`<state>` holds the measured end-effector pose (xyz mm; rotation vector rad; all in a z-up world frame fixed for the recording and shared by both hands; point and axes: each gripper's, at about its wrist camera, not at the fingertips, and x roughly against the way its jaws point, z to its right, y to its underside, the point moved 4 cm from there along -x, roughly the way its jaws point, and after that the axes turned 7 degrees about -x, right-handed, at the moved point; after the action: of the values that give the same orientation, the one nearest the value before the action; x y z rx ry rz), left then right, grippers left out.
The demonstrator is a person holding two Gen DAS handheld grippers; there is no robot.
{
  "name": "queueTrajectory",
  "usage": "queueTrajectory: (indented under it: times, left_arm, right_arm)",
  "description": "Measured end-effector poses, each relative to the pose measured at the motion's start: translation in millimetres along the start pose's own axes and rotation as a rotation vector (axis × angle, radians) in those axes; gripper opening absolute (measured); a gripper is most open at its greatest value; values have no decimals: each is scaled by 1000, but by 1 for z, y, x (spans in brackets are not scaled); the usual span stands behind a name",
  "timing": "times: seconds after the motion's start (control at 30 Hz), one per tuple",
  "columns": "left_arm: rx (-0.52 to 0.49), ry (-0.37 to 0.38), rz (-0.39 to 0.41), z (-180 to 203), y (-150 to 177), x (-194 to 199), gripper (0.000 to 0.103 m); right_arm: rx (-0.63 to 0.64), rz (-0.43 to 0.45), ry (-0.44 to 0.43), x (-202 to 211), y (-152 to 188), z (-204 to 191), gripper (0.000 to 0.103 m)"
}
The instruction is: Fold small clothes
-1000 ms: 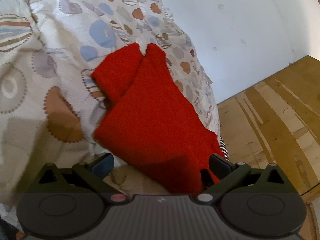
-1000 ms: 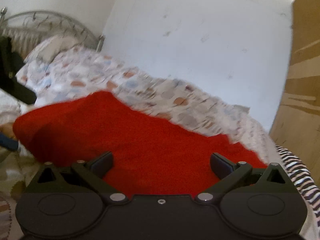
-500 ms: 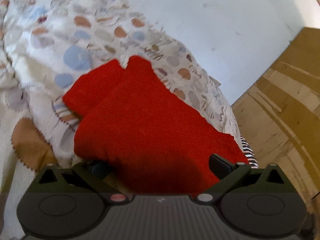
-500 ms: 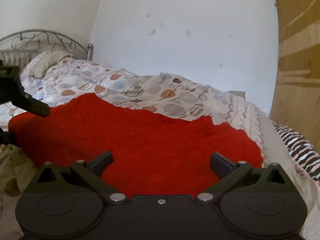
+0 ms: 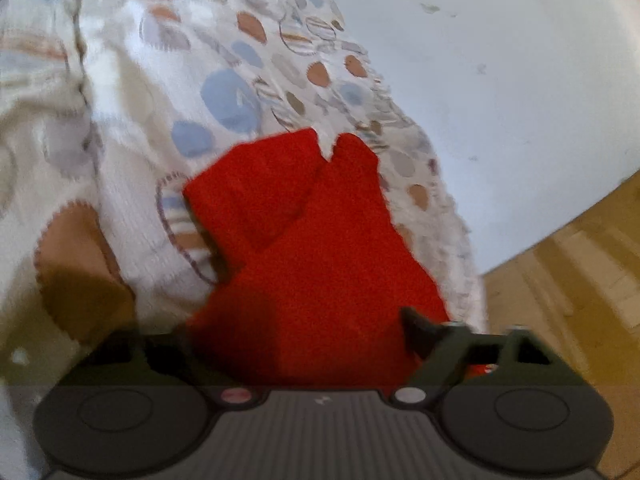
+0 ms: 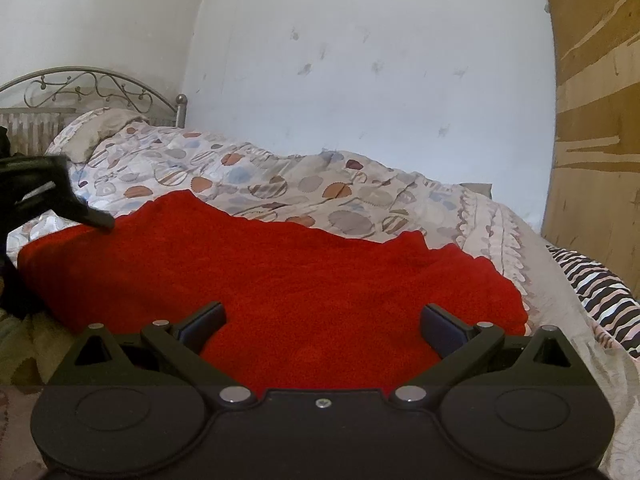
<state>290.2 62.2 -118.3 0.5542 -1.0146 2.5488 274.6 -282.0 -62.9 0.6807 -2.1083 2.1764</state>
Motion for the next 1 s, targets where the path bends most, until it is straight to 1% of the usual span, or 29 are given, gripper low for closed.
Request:
queueTrajectory:
  times: [0.03,0.1,0.13,0.17,0.23,0.27,0.3,0.37,0.47,0.53,0.6,0.7,0.77,0.83,0.87,0.93,1.0]
  left_arm:
    - [-7,-22,-3,0,0,0,66]
    - [-10,-27,8,4,1,2,53]
    - [-39,-36,19,9,1,4,51]
    - [-80,-45,32,15,1,7,46]
    - [-201,-54,62,32,-1,9,39]
    - [-251,-49,71,39,-4,10,33]
    - [-305,-41,78,47,-8,10,29]
    - [-393,-17,86,63,-17,11,26]
    - [-539,9,82,98,-28,9,25]
    - [-657,49,77,134,-32,4,24]
    - [-770,93,78,173,-28,1,23]
    - [-959,183,36,232,-3,1,22]
    - [-1082,240,-18,264,23,-2,22]
    - [-1194,296,-93,286,54,-4,22]
    - [-1238,318,-126,291,69,-5,21]
    - [-1332,364,-220,295,104,-8,21]
    - [-1392,379,-293,289,132,-13,22]
  right_arm:
    - [2,3,2,0,0,-1,103]
    - [2,3,3,1,1,-1,103]
    - [1,4,3,1,1,-1,102]
    - [0,5,4,1,1,-1,102]
    - [1,13,17,3,1,-2,103]
    - [6,18,27,4,0,-3,103]
    - [14,24,39,6,-1,-4,103]
    - [26,50,67,12,-6,-5,103]
    - [2,88,98,25,-17,4,103]
    - [-6,102,115,35,-25,14,103]
    - [1,128,156,49,-32,29,103]
    - [-3,142,234,70,-43,62,103]
    - [-26,147,295,86,-48,89,103]
    - [-49,145,350,102,-47,113,102]
    - [-61,141,380,110,-44,125,102]
    - [-93,118,435,122,-35,144,102]
    - [-137,87,466,131,-23,158,102]
